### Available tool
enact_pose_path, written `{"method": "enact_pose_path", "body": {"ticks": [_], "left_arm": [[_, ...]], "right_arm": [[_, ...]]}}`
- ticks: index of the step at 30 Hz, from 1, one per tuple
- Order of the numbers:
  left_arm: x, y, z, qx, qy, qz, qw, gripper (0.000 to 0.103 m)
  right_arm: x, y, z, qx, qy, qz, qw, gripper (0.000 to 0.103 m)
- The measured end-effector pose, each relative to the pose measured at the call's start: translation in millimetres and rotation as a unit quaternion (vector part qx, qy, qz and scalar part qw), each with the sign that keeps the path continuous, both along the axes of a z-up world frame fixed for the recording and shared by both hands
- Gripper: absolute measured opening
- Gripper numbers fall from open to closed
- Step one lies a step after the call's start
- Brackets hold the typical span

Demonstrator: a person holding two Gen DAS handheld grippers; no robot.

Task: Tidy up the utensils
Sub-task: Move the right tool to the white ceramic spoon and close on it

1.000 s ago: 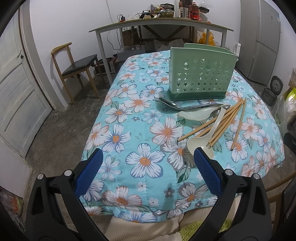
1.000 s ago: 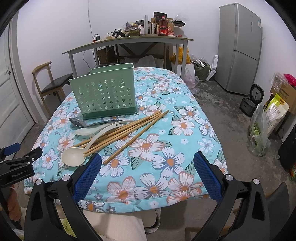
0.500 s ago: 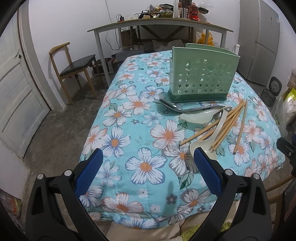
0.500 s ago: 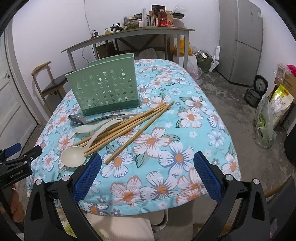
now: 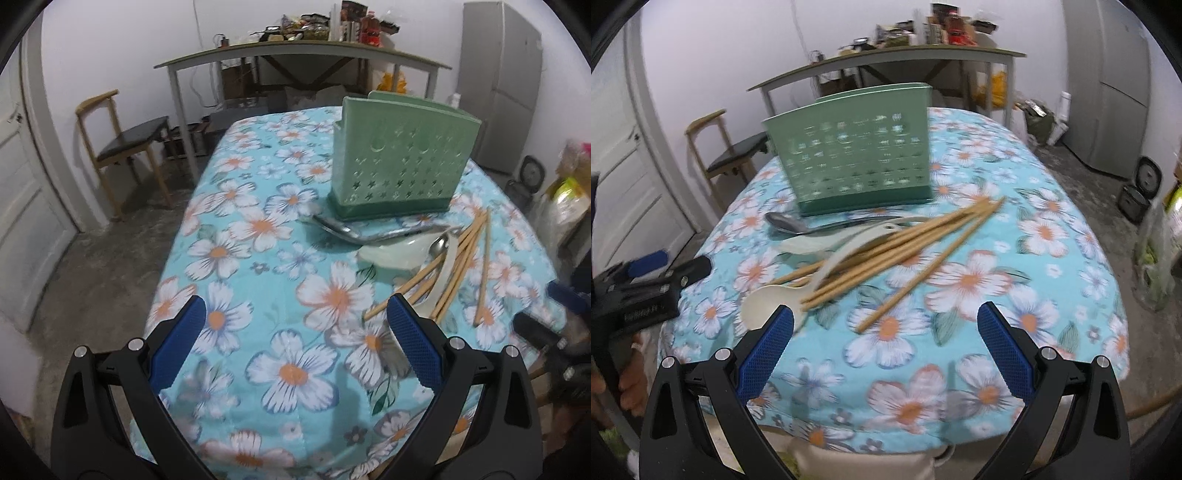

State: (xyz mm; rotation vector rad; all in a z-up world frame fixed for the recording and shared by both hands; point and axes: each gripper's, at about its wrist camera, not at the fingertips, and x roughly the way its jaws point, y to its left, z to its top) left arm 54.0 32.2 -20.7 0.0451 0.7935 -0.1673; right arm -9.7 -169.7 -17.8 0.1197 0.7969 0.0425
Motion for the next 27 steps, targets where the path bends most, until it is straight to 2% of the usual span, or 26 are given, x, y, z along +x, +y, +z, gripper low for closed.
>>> {"method": "enact_pose_path", "body": {"ticks": [4,6,11,16,18,25,27], "left_arm": [[9,10,1,-0.064,-0.007,-0.019,0.9978,0.095],[15,13,2,-0.08,-0.006,-0.016,0.9966,0.095],[32,15,-6,-0.079,0.007,-0.007,0.9968,0.095],[43,21,-17,-0.09,0.019,0.002,0.9958,0.095],[49,24,-22,-0.093,0.024,0.008,0.9953,0.095],[59,34,-30,-0.103,0.025,0.018,0.9942,0.095],[62,36,-30,-0.105,0.024,0.015,0.994,0.095]], "right_arm": [[1,15,-5,0.013,-0.013,0.035,0.999,0.097],[0,24,-4,0.011,-0.022,0.055,0.998,0.097],[0,48,-4,-0.017,-0.049,0.1,0.994,0.097],[6,62,-8,-0.032,-0.051,0.129,0.99,0.095],[8,68,-9,-0.032,-0.051,0.142,0.988,0.087],[16,90,-13,-0.07,-0.054,0.177,0.98,0.072],[19,95,-13,-0.077,-0.055,0.185,0.978,0.065]]}}
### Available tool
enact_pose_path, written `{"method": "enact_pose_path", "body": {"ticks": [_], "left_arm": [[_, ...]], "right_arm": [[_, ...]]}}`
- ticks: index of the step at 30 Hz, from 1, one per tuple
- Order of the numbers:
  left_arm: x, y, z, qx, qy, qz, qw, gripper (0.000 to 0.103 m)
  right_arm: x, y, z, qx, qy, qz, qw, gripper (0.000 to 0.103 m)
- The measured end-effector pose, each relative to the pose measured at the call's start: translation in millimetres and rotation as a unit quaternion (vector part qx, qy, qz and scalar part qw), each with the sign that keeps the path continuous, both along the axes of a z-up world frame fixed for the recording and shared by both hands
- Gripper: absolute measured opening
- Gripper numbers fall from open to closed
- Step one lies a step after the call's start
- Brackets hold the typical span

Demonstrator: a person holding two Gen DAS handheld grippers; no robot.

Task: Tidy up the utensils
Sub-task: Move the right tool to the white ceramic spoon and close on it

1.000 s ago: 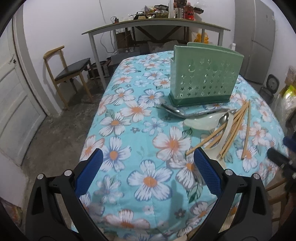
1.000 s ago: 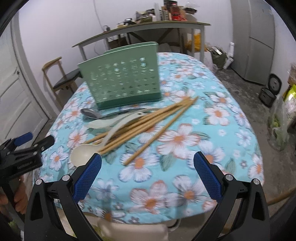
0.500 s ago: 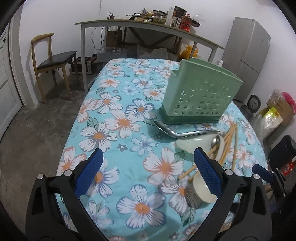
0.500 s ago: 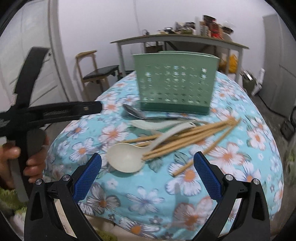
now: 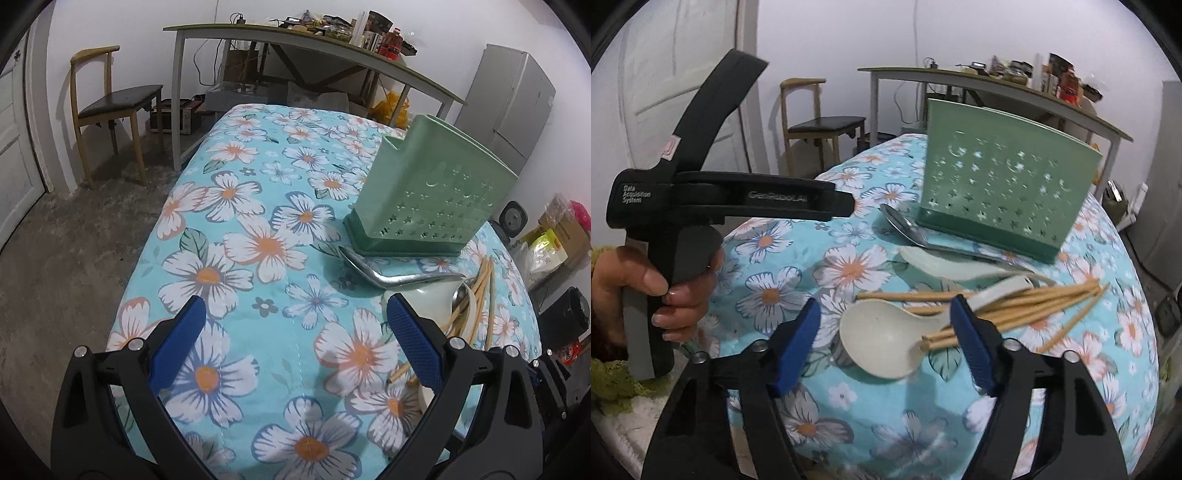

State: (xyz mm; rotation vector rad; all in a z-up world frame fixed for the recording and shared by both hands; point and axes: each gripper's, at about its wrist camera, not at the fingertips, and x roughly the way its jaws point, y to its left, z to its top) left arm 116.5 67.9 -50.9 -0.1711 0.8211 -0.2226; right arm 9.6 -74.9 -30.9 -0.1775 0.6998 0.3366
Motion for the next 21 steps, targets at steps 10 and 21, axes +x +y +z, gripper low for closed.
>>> {"method": "enact_pose_path", "body": {"ticks": [10,21], "left_arm": [[31,2,-5,-0.071,0.03,-0.025,0.9967,0.064],[60,-16,-22,-0.14,0.1,-0.059,0.9834,0.055]], "right_arm": [[-5,28,-18,-0.101,-0.011,0.022,0.995,0.043],[-6,30,-31,-0.133,-0.012,0.007,0.991,0.031]]}}
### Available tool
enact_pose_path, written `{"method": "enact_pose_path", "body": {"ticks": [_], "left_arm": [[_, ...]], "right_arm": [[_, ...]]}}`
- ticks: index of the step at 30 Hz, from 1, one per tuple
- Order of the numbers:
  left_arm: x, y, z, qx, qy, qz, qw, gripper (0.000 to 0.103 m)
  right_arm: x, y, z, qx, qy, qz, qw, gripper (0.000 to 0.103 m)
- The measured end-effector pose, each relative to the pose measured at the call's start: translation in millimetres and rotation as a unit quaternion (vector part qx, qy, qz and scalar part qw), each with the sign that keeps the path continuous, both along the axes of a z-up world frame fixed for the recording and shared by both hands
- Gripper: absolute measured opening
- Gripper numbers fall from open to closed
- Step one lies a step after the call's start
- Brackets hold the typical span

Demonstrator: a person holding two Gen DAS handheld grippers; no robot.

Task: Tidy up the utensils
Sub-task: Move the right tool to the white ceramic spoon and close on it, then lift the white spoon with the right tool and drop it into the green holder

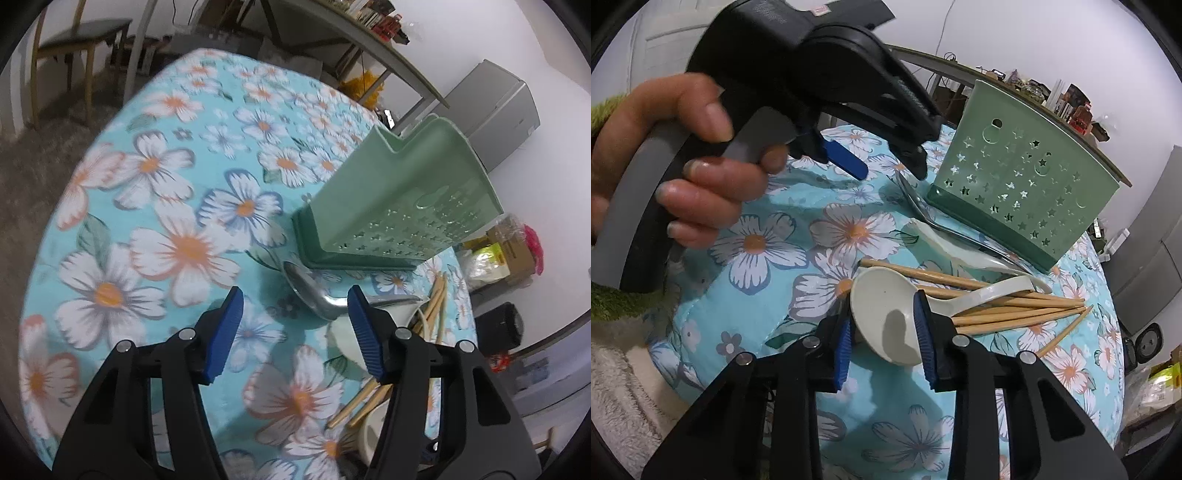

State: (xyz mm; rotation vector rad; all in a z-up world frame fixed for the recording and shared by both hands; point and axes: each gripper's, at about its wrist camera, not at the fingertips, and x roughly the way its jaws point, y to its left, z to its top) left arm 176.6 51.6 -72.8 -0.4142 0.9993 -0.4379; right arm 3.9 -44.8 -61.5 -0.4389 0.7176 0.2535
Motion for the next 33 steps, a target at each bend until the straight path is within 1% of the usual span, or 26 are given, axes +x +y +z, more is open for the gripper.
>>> {"method": "enact_pose_path", "body": {"ticks": [3,6,7,8,10,12,15,16,17,19,20,24,28,33], "left_arm": [[5,-4,-4,-0.012,0.017,-0.003,0.9998,0.055],[9,-8,-8,-0.007,0.028,0.0,0.9996,0.055],[11,-8,-9,-0.004,0.031,0.002,0.9995,0.054],[12,-8,-9,-0.003,0.033,0.005,0.9994,0.052],[14,-8,-11,0.004,0.038,0.014,0.9992,0.048],[17,-9,-11,0.012,0.038,0.018,0.999,0.04],[20,-9,-12,0.023,0.038,0.024,0.9987,0.029],[20,-9,-12,0.027,0.039,0.026,0.9986,0.028],[21,-9,-13,0.029,0.039,0.027,0.9985,0.024],[21,-9,-12,0.031,0.039,0.028,0.9984,0.012],[20,-9,-12,0.031,0.038,0.027,0.9984,0.009],[15,-9,-5,0.039,0.02,0.031,0.9986,0.006],[5,-10,10,0.056,-0.008,0.036,0.9978,0.004],[-13,-13,38,0.089,-0.063,0.042,0.9931,0.002]], "right_arm": [[0,1,-3,-0.006,-0.002,-0.003,1.0,0.031],[1,0,-5,-0.002,0.001,-0.009,1.0,0.03],[1,1,-5,-0.002,0.002,-0.01,1.0,0.03],[2,1,-5,-0.001,0.002,-0.011,1.0,0.027],[3,1,-6,0.0,0.003,-0.013,1.0,0.023],[4,1,-6,0.001,0.004,-0.017,1.0,0.018],[5,-1,-4,0.004,-0.001,-0.025,1.0,0.016],[6,-3,-4,0.006,-0.002,-0.028,1.0,0.015],[6,-5,-2,0.01,-0.003,-0.032,0.999,0.015],[7,-8,0,0.017,-0.006,-0.038,0.999,0.013],[7,-10,2,0.019,-0.007,-0.041,0.999,0.012],[5,-15,12,0.035,-0.016,-0.048,0.998,0.009],[-2,-19,28,0.049,-0.038,-0.054,0.997,0.007],[-13,-26,50,0.068,-0.067,-0.059,0.994,0.007]]}}
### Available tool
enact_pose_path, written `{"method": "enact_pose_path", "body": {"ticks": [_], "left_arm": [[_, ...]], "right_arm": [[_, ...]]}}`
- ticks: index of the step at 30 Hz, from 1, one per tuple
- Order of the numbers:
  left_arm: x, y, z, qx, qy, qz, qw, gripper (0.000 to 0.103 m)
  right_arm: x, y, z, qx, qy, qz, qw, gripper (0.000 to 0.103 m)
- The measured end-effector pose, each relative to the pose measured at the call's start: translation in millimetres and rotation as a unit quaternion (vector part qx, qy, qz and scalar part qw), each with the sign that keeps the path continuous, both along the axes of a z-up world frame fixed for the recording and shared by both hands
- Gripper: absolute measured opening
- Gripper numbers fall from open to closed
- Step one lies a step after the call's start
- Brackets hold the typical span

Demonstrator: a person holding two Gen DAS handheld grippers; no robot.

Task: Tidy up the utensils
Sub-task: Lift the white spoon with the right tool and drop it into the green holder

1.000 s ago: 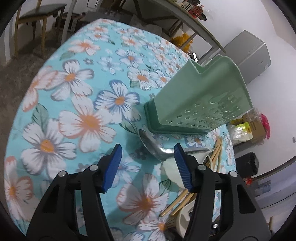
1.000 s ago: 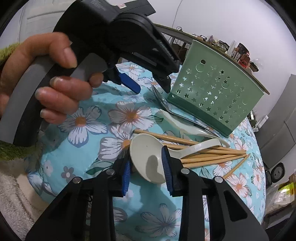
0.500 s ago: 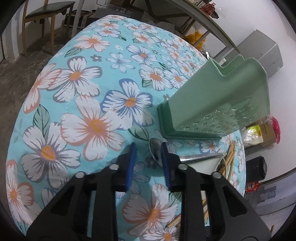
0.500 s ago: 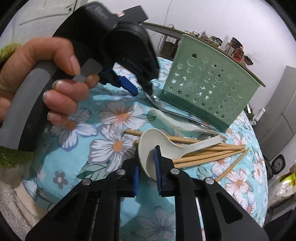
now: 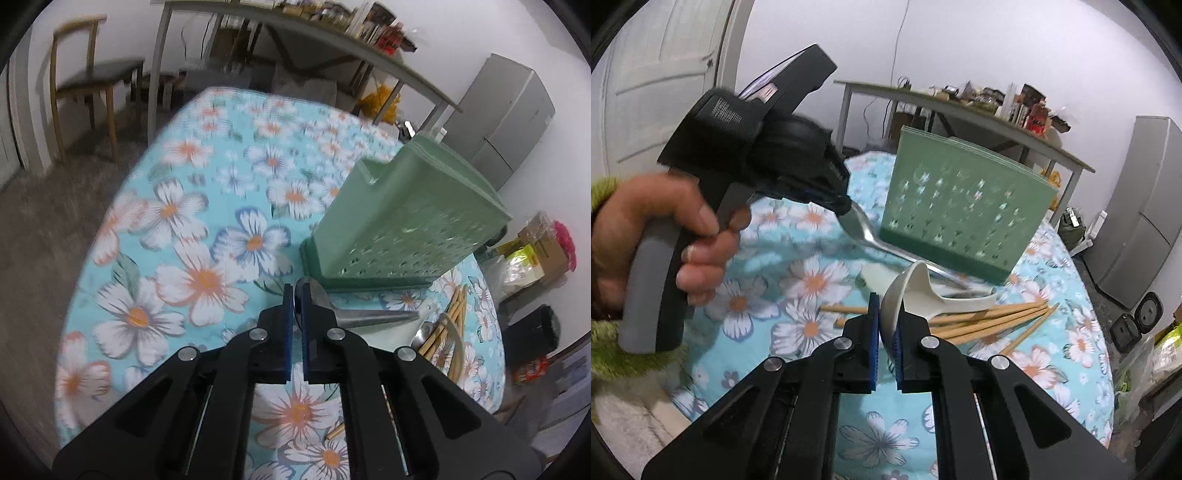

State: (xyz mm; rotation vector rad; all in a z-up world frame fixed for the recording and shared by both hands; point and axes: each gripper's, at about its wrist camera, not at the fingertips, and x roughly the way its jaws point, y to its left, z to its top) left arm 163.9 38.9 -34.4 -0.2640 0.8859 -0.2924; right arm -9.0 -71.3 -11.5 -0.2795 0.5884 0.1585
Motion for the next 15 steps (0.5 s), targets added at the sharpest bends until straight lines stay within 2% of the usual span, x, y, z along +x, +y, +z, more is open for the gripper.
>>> {"method": "enact_pose_path", "body": {"ticks": [6,15], "left_arm": [[-27,1,38,0.033,-0.069,0.006,0.9971,0.001],[-59,14,104,0.044,-0.154,0.002,0.987,0.001]], "right_arm": [[-11,-9,29,0.027,-0.034,0.006,0.999,0.007],[-15,-42,80,0.13,-0.055,0.013,0.99,0.007]]}}
